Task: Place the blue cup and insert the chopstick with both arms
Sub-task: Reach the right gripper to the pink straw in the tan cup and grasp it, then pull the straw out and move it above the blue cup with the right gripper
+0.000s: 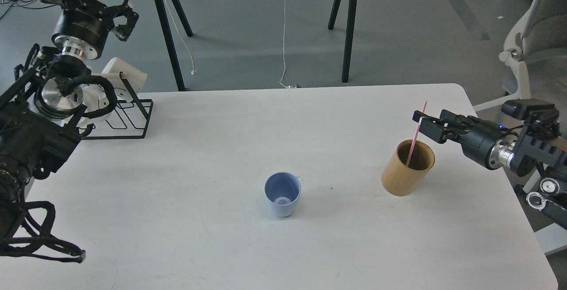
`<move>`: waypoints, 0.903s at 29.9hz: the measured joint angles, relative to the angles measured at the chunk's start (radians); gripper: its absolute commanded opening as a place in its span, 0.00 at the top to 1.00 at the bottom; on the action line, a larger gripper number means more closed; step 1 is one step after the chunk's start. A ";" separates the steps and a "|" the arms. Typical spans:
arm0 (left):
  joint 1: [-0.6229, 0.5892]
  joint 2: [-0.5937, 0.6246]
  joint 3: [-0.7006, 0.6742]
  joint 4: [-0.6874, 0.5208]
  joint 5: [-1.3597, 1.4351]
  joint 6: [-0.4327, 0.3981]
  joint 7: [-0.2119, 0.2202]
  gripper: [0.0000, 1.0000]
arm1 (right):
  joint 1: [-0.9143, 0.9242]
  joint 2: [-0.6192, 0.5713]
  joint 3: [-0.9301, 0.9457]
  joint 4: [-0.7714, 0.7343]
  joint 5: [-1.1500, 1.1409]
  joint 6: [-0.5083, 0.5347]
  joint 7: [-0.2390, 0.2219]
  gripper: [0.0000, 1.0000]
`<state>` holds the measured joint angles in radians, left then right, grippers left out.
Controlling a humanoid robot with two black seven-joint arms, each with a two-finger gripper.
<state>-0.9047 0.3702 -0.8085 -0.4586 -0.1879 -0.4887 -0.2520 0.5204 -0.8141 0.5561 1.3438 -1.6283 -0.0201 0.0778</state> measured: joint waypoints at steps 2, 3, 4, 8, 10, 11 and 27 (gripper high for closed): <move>0.002 0.000 0.002 0.001 -0.003 0.000 0.000 0.00 | 0.004 0.010 -0.020 -0.009 -0.004 0.002 -0.002 0.68; 0.002 0.000 0.003 0.001 -0.004 0.000 0.000 0.00 | 0.007 0.012 -0.028 -0.012 -0.004 0.003 -0.002 0.71; 0.002 0.000 0.004 0.001 -0.004 0.000 0.000 0.00 | 0.009 0.013 -0.032 -0.013 -0.004 0.005 -0.003 0.74; 0.003 0.002 0.006 0.002 -0.004 0.000 0.000 0.00 | 0.012 0.014 -0.053 -0.014 -0.004 0.009 -0.003 0.88; 0.003 0.002 0.007 0.002 -0.004 0.000 0.000 0.00 | 0.016 0.016 -0.063 -0.014 -0.004 0.009 -0.004 0.92; 0.003 0.003 0.007 0.002 -0.004 0.000 0.001 0.00 | 0.019 0.017 -0.065 -0.014 -0.004 0.009 -0.005 0.93; -0.004 0.010 0.009 0.002 -0.004 0.000 0.000 0.00 | 0.083 -0.204 -0.048 0.195 0.015 0.010 -0.010 0.94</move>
<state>-0.9091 0.3798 -0.7995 -0.4570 -0.1919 -0.4887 -0.2516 0.6030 -1.0184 0.5082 1.5390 -1.6132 -0.0103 0.0681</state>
